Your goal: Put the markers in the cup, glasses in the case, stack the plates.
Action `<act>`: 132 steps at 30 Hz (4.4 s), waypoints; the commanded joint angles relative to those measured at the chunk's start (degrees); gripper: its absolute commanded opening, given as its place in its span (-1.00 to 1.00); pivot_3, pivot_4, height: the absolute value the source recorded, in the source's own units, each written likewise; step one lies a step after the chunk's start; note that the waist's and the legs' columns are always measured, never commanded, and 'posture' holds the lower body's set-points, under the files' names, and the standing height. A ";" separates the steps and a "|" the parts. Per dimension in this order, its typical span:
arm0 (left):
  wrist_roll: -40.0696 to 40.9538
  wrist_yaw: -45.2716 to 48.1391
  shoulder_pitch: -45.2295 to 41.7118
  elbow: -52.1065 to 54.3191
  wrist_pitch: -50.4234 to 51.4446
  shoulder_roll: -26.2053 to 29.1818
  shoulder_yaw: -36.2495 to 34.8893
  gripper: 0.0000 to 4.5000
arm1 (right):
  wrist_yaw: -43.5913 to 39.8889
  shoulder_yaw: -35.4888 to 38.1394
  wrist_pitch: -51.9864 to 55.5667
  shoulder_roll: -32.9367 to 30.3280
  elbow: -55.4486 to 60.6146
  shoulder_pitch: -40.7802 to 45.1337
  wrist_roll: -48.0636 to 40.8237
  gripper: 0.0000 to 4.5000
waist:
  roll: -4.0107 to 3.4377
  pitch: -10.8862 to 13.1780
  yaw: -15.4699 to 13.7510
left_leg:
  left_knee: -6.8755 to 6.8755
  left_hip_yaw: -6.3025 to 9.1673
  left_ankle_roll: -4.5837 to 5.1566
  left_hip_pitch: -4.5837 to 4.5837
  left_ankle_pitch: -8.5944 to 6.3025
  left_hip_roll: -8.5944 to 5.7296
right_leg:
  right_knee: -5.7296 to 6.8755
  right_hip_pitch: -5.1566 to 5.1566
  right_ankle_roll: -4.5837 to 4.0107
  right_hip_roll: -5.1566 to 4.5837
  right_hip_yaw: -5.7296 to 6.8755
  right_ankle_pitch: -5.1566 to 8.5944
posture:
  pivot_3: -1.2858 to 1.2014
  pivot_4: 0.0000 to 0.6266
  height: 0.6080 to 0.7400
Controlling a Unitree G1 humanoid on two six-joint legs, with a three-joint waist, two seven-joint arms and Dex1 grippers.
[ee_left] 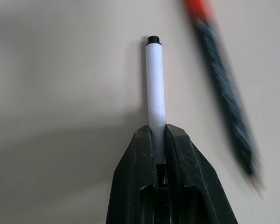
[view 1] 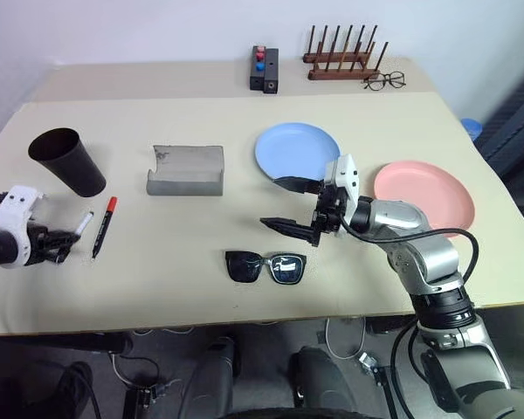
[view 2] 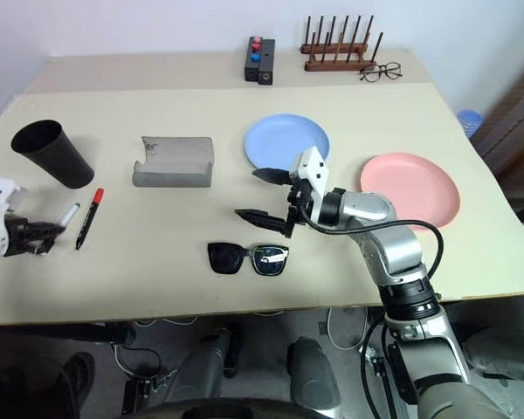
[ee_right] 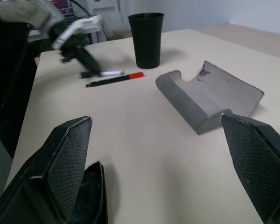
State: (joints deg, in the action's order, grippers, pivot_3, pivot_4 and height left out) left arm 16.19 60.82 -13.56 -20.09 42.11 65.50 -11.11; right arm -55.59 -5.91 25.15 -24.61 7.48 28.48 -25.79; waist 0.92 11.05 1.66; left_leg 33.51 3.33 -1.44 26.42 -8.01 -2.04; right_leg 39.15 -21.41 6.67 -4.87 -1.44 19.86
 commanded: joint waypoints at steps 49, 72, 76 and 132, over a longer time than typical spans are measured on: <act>7.85 -12.31 -36.08 -46.49 -64.28 -22.07 -21.24 -0.98 | 0.31 0.31 -2.83 0.28 0.78 1.63 1.19 1.00 | 0.08 -0.01 -0.75 | 0.48 0.11 0.01 -0.02 0.07 -0.03 | 0.28 0.31 0.12 0.38 0.38 -0.05 | 0.03 -0.52 0.92; 6.88 -13.94 -33.85 -46.46 -66.70 -23.30 -20.51 -0.98 | 0.69 -0.04 -2.30 -0.40 1.74 0.96 1.30 1.00 | 0.08 -0.01 -0.82 | 0.50 0.12 0.01 -0.03 0.07 -0.03 | 0.29 0.32 0.12 0.38 0.38 -0.05 | 0.03 -0.52 0.92; 7.08 -13.77 -33.81 -46.44 -66.61 -23.40 -20.63 -0.49 | 0.72 -0.05 -2.19 -0.50 2.05 0.75 1.29 1.00 | 0.08 -0.01 -0.81 | 0.50 0.12 0.01 -0.03 0.07 -0.03 | 0.29 0.32 0.12 0.38 0.38 -0.05 | 0.03 -0.52 0.92; 10.56 -35.11 -26.71 -0.40 31.57 -12.96 -0.90 0.99 | -1.91 0.72 -4.69 -1.32 -2.33 0.86 1.50 1.00 | 0.06 0.00 -1.00 | 0.41 0.11 -0.07 -0.09 0.06 -0.03 | 0.25 0.10 0.10 0.32 0.24 -0.04 | 0.03 -0.52 0.92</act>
State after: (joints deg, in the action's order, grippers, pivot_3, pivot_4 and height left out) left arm 28.08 24.60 -38.20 -18.81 75.42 51.80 -12.72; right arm -57.08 -5.87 20.77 -25.44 2.56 29.17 -23.34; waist 0.99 11.05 0.66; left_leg 33.92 3.44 -1.51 26.33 -7.94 -2.07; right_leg 39.40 -21.31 6.77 -4.55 -1.20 19.82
